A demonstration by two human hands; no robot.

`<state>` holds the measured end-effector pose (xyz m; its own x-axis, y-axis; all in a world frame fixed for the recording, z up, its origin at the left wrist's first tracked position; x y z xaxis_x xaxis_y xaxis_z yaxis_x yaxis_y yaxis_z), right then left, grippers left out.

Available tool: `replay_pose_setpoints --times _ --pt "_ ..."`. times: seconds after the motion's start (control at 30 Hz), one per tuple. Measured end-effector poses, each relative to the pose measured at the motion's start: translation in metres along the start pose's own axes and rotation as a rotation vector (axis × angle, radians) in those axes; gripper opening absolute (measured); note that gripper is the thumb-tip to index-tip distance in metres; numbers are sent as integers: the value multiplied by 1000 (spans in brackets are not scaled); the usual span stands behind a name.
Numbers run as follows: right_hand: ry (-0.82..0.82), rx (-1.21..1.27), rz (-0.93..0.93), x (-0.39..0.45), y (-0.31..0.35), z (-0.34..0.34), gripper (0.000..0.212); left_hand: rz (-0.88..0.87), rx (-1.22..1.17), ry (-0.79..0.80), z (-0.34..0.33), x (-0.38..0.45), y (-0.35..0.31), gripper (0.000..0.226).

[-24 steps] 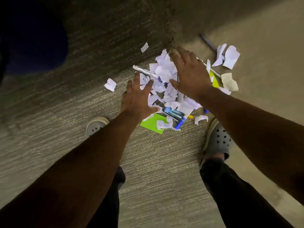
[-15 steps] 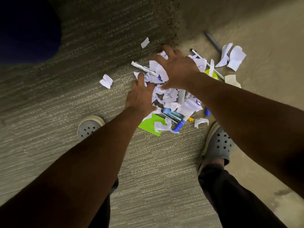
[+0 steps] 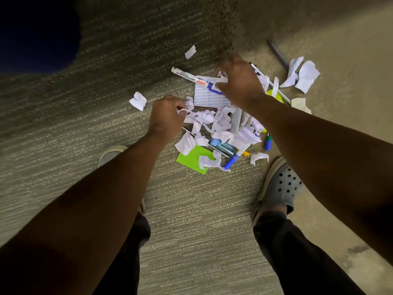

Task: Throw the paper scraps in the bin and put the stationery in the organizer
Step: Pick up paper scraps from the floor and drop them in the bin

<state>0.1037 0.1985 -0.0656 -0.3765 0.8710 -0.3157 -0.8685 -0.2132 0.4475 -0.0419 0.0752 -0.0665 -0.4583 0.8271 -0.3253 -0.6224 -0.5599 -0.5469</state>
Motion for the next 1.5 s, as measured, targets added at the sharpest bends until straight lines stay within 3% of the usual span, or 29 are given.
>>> replay_pose_setpoints --times 0.13,0.3,0.5,0.73,0.93,1.1,1.27,1.37,1.5 --pt "-157 173 -192 -2 -15 27 27 254 -188 -15 17 -11 16 8" --pt "-174 479 -485 -17 -35 37 20 537 -411 -24 37 -34 33 19" --pt "-115 889 -731 -36 -34 43 14 611 -528 -52 71 -45 27 16" --pt "-142 1144 -780 -52 37 92 17 632 -724 -146 143 -52 -18 13" --pt "-59 1328 -644 -49 156 138 17 565 -870 -337 244 -56 -48 12" --pt "-113 1328 -291 -32 278 185 17 402 -823 -581 351 -49 -40 10" --pt "-247 1078 -16 -7 381 186 17 281 -627 -814 428 -33 -14 9" --pt "-241 910 99 6 434 162 21 299 -518 -844 450 -11 16 5" --pt "-153 651 261 24 469 122 28 284 -261 -813 464 24 45 23"
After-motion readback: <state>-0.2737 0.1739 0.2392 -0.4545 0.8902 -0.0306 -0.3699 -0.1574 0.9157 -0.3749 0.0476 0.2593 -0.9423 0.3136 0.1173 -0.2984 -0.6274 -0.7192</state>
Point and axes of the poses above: each hand's wrist, its own x-axis towards the middle knuckle, its own z-axis out of the back of the hand, y = z × x, the point moved 8 cm from there along x, towards the middle knuckle, and after that the axes turned 13 degrees about -y, right-handed, at the moved point
